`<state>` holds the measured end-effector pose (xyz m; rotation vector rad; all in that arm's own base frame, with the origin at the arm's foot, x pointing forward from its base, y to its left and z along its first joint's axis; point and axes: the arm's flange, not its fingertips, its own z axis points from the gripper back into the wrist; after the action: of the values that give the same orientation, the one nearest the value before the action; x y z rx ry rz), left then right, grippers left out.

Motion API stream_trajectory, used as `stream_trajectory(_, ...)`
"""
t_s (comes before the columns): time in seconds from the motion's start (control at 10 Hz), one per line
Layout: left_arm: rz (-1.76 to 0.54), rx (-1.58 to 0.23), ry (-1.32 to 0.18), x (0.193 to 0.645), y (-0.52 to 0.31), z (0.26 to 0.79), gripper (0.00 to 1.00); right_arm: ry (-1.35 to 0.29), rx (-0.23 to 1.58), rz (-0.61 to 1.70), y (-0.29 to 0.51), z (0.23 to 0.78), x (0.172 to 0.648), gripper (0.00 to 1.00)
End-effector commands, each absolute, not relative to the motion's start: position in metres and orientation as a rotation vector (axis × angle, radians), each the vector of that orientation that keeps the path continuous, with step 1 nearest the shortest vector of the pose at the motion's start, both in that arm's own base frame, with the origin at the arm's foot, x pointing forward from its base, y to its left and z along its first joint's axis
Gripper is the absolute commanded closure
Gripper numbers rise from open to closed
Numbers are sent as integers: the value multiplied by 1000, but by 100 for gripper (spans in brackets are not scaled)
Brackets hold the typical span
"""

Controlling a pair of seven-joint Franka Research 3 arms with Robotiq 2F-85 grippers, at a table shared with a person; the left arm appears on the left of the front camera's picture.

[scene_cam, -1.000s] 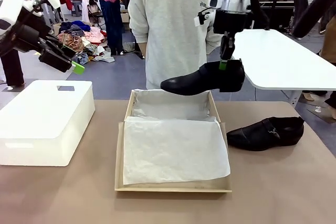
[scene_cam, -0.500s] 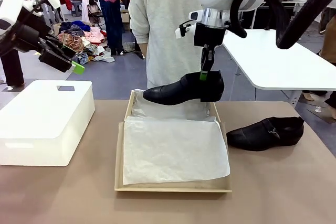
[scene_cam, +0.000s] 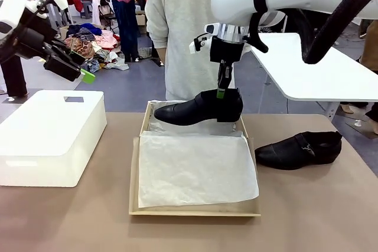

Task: Pack the shoes into the box.
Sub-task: Place one shoe of the Shoes into the Shoes Box.

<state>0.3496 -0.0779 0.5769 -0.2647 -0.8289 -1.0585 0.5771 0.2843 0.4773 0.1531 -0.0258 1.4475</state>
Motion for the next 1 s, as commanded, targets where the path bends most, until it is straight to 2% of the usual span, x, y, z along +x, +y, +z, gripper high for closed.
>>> stream_trajectory(0.0, -1075, -278, -838, 350, -77, 576, 0, -37, 131, 1438, 293, 467, 575, 100)
stream_trajectory(0.9, -1075, -278, -838, 350, -77, 576, 0, -27, 138, 1474, 304, 405, 588, 100)
